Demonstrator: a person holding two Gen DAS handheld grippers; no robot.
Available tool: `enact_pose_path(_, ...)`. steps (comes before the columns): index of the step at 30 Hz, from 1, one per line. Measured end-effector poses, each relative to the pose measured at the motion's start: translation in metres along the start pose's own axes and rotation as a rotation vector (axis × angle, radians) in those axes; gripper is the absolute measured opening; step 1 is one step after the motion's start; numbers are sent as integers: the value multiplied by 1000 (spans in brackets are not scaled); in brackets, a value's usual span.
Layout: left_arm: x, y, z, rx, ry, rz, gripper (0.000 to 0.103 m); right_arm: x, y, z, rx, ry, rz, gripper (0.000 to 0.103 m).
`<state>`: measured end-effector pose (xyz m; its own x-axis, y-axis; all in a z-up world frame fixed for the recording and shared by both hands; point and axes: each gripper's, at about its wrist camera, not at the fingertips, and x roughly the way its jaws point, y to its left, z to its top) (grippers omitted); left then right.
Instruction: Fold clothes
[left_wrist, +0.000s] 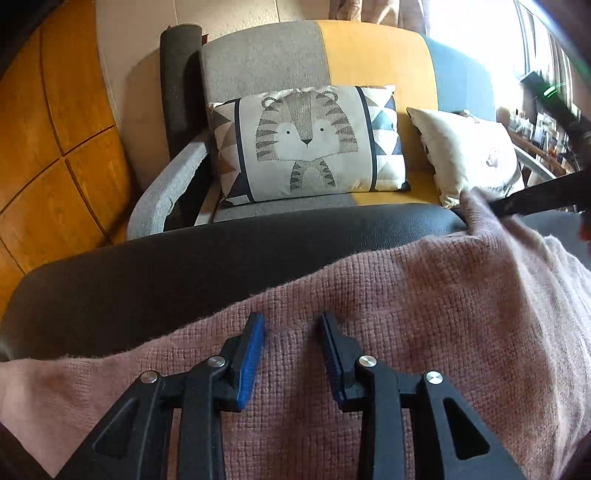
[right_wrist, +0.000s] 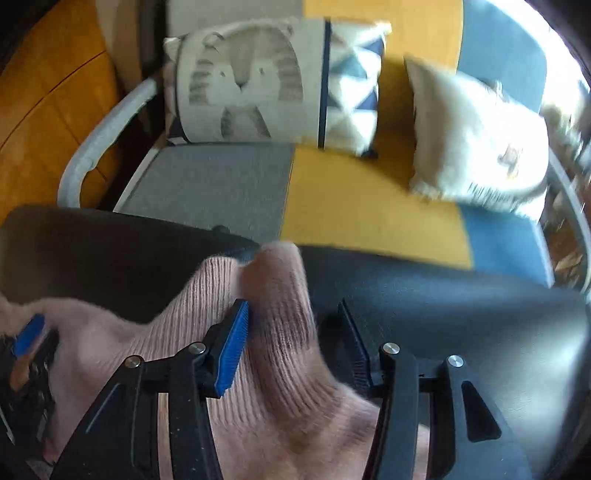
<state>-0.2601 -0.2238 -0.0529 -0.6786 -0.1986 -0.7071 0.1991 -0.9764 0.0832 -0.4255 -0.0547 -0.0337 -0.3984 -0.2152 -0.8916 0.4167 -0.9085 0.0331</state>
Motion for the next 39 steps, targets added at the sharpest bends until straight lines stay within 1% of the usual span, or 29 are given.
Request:
enact_pose_path(1, 0, 2, 0, -8, -2, -7, 32, -9, 6, -2, -25, -28, 46, 14)
enact_pose_path(2, 1, 3, 0, -16, -2, -15, 33, -18, 13, -5, -53, -60, 95, 9)
enact_pose_path(3, 1, 4, 0, -23, -2, -22, 33, -28, 20, -7, -81, -91, 144, 9)
enact_pose_path(6, 1, 5, 0, -22, -5, -19, 33, -80, 38, -38, -266, -255, 143, 9)
enact_pose_path(7, 1, 4, -1, -21, -5, -17, 33, -91, 34, -46, -276, -279, 126, 9)
enact_pose_path(9, 0, 4, -1, -17, -6, -12, 33, -101, 10, -61, -212, -284, 44, 9)
enact_pose_path(10, 0, 3, -1, -15, -6, -9, 33, -92, 1, -66, -207, -228, -8, 9)
enact_pose_path(12, 0, 2, -1, -7, -7, 2, 33, -73, -19, -76, -200, -110, -113, 13)
enact_pose_path(13, 0, 0, -2, -1, -8, 9, 33, -68, -21, -79, -198, -77, -119, 14)
enact_pose_path(14, 0, -2, -2, 7, -9, 20, 33, -64, -23, -81, -197, -44, -123, 16)
enact_pose_path(15, 0, -3, -2, 14, -10, 28, 33, -71, -21, -80, -184, -63, -109, 18)
enact_pose_path(17, 0, -4, -2, 20, -11, 35, 33, -88, -8, -68, -173, -139, -107, 18)
enact_pose_path(19, 0, -5, -1, 27, -12, 42, 33, -100, 5, -58, -173, -209, -102, 23)
enact_pose_path(21, 0, -6, -1, 33, -13, 49, 33, -91, 26, -49, -204, -180, -55, 31)
enact_pose_path(23, -1, -6, -1, 33, -14, 50, 33, -82, 47, -40, -235, -149, -7, 32)
enact_pose_path(24, -1, -6, -1, 32, -14, 49, 33, -70, 53, -39, -251, -111, -2, 32)
enact_pose_path(25, -1, -6, -1, 30, -14, 48, 33, -51, 60, -40, -261, -54, -7, 32)
enact_pose_path(27, -1, -5, -1, 25, -14, 43, 34, -19, 63, -38, -226, 33, -37, 31)
enact_pose_path(30, -1, -4, -1, 17, -16, 38, 34, -10, 60, -28, -126, -48, -12, 31)
enact_pose_path(32, 0, -3, -1, 14, -17, 38, 34, -3, 63, -19, -94, -86, -3, 31)
enact_pose_path(35, 0, -5, -1, 21, -17, 60, 35, 10, 67, -5, -95, -144, -35, 32)
enact_pose_path(37, 0, -5, 0, 24, -18, 68, 35, 17, 64, 3, -104, -161, -12, 32)
enact_pose_path(39, 1, -4, 0, 22, -18, 68, 35, 8, 52, 0, -54, -179, 60, 32)
